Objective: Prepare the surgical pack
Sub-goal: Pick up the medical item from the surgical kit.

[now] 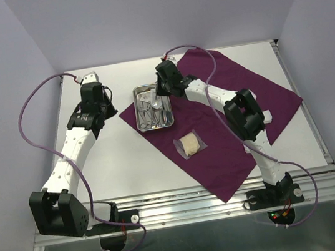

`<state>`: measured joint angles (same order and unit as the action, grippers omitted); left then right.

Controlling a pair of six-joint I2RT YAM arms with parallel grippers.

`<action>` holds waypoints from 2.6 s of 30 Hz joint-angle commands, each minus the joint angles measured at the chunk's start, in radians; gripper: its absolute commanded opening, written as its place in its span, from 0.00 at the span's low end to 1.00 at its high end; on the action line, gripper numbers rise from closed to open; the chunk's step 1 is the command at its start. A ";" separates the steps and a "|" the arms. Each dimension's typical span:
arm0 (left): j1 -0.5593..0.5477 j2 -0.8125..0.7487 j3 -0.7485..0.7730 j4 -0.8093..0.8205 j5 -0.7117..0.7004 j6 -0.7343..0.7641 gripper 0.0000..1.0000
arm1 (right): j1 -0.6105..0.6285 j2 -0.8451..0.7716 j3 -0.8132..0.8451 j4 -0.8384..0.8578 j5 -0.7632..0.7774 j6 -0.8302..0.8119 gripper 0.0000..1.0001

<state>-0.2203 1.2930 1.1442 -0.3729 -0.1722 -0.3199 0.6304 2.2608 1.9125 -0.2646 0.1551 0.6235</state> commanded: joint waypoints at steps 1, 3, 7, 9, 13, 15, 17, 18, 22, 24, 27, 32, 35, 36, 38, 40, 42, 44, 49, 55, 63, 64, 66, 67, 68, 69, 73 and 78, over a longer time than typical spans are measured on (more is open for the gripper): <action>0.006 -0.057 -0.029 0.005 -0.004 0.004 0.33 | 0.009 0.069 0.138 -0.019 0.092 -0.047 0.02; 0.006 -0.060 -0.037 0.003 -0.009 0.004 0.33 | 0.009 0.091 0.175 -0.033 0.101 -0.056 0.14; 0.006 -0.060 -0.038 0.003 -0.018 0.016 0.33 | 0.009 0.091 0.214 -0.055 0.126 -0.077 0.33; 0.006 -0.060 -0.038 0.005 -0.023 0.019 0.33 | 0.009 0.059 0.195 -0.053 0.148 -0.084 0.37; 0.006 -0.052 -0.035 0.009 -0.020 0.024 0.33 | 0.009 -0.024 0.152 -0.051 0.207 -0.097 0.40; 0.004 -0.049 -0.035 0.011 -0.018 0.025 0.33 | -0.004 -0.069 0.091 -0.051 0.265 -0.105 0.40; 0.006 -0.049 -0.035 0.014 -0.016 0.024 0.33 | -0.038 -0.141 0.003 -0.053 0.307 -0.114 0.40; 0.006 -0.050 -0.034 0.014 -0.015 0.024 0.33 | -0.056 -0.168 -0.038 -0.053 0.313 -0.111 0.40; 0.006 -0.043 -0.029 0.019 -0.010 0.025 0.34 | -0.231 -0.320 -0.254 -0.058 0.284 -0.059 0.40; 0.006 -0.038 -0.026 0.020 -0.004 0.024 0.33 | -0.303 -0.348 -0.338 -0.115 0.271 0.000 0.38; 0.006 -0.028 -0.021 0.023 0.002 0.024 0.33 | -0.409 -0.377 -0.395 -0.150 0.256 0.021 0.39; 0.006 -0.012 -0.012 0.026 0.014 0.016 0.33 | -0.480 -0.351 -0.420 -0.206 0.261 0.022 0.44; 0.004 -0.009 -0.008 0.025 0.014 0.013 0.33 | -0.508 -0.319 -0.420 -0.205 0.227 0.030 0.45; 0.006 -0.011 -0.008 0.023 0.013 0.013 0.33 | -0.508 -0.311 -0.417 -0.203 0.216 0.035 0.45; 0.006 -0.011 -0.008 0.019 0.011 0.013 0.33 | -0.518 -0.281 -0.411 -0.202 0.181 0.036 0.46; 0.006 -0.009 -0.008 0.019 0.010 0.012 0.33 | -0.518 -0.259 -0.395 -0.202 0.163 0.041 0.50; 0.006 -0.009 -0.005 0.017 0.010 0.013 0.33 | -0.518 -0.231 -0.386 -0.182 0.121 0.041 0.51; 0.006 -0.009 -0.003 0.015 0.010 0.012 0.33 | -0.518 -0.213 -0.376 -0.177 0.100 0.050 0.51; 0.006 -0.009 -0.006 0.015 0.007 0.010 0.33 | -0.518 -0.172 -0.368 -0.174 0.075 0.058 0.51; 0.006 -0.009 -0.014 0.015 0.003 0.012 0.33 | -0.518 -0.146 -0.369 -0.147 0.050 0.058 0.40; 0.006 -0.018 -0.017 0.015 -0.009 0.015 0.33 | -0.518 -0.141 -0.354 -0.147 0.054 0.051 0.15; 0.006 -0.018 -0.018 0.015 -0.010 0.015 0.33 | -0.518 -0.144 -0.351 -0.147 0.054 0.050 0.12; 0.006 -0.018 -0.020 0.015 -0.009 0.015 0.33 | -0.518 -0.156 -0.348 -0.144 0.054 0.041 0.03; 0.006 -0.018 -0.020 0.015 -0.009 0.015 0.33 | -0.518 -0.162 -0.346 -0.140 0.052 0.039 0.01; 0.006 -0.018 -0.020 0.015 -0.007 0.016 0.33 | -0.518 -0.168 -0.342 -0.140 0.047 0.033 0.01; 0.006 -0.018 -0.021 0.015 -0.006 0.016 0.33 | -0.518 -0.182 -0.342 -0.139 0.047 0.032 0.01; 0.006 -0.018 -0.023 0.019 -0.004 0.015 0.33 | -0.518 -0.227 -0.357 -0.114 0.029 0.027 0.01; 0.006 -0.015 -0.026 0.020 0.002 0.013 0.33 | -0.518 -0.288 -0.383 -0.035 -0.035 0.008 0.01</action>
<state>-0.2203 1.2919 1.1187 -0.3782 -0.1650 -0.3084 0.1123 2.0682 1.5219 -0.4011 0.1734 0.6510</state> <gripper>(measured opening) 0.334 0.018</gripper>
